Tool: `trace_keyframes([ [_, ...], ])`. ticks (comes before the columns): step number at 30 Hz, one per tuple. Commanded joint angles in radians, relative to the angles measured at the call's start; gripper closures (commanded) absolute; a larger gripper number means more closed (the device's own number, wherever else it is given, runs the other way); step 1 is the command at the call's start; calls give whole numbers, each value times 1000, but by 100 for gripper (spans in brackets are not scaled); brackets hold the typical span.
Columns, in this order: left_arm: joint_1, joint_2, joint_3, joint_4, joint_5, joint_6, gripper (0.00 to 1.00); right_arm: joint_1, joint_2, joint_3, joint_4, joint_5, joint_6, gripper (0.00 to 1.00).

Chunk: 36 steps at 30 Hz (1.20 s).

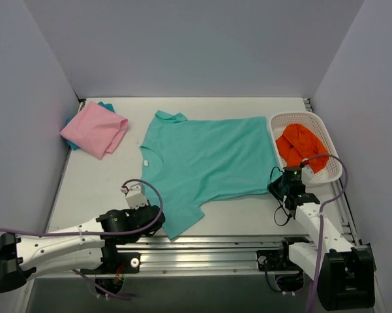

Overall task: Fold and stack the t-shirts
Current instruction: Flatten the tshirt out

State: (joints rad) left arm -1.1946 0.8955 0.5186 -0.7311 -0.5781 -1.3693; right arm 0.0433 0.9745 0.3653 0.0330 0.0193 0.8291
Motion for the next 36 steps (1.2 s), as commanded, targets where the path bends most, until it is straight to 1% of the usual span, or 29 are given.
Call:
trace_keyframes([
  [1, 9, -120, 60, -218, -92, -43, 98, -10, -56, -17, -87, 31, 22, 100],
  [4, 12, -170, 67, -280, -101, -53, 98, -10, -69, -17, -107, 27, 22, 100],
  [8, 12, -162, 63, -246, -82, -34, 98, -10, -69, -23, -111, 18, 22, 100],
  [10, 12, -135, 52, -206, -65, 1, 98, -10, -72, -25, -110, 18, 21, 100],
  [11, 12, -91, 32, -120, -22, 39, 84, -10, -71, -25, -105, 16, 19, 100],
  [12, 12, -90, 32, -88, -10, 39, 84, -10, -69, -25, -105, 16, 19, 100],
  [13, 12, -58, 26, -62, 4, 47, 77, -10, -68, -25, -99, 16, 16, 100],
  [14, 12, -40, 12, -15, 18, 50, 59, -10, -66, -25, -99, 16, 16, 100],
  [15, 12, -5, 6, 2, 38, 52, 52, -10, -62, -25, -96, 11, 16, 100],
  [16, 10, 12, 3, 18, 46, 49, 47, -10, -60, -23, -94, 11, 15, 100],
  [18, 10, 39, -6, 56, 58, 47, 39, -10, -56, -25, -91, 10, 13, 100],
  [20, 9, 57, -15, 102, 72, 50, 38, -10, -56, -25, -90, 10, 10, 100],
  [25, 9, 62, -43, 150, 86, 58, 37, -10, -56, -28, -84, 7, 8, 100],
  [31, 10, 80, -60, 191, 98, 59, 44, -10, -46, -26, -76, 8, 8, 100],
  [36, 10, 117, -52, 222, 110, 62, 47, -10, -36, -25, -73, 7, 4, 100],
])
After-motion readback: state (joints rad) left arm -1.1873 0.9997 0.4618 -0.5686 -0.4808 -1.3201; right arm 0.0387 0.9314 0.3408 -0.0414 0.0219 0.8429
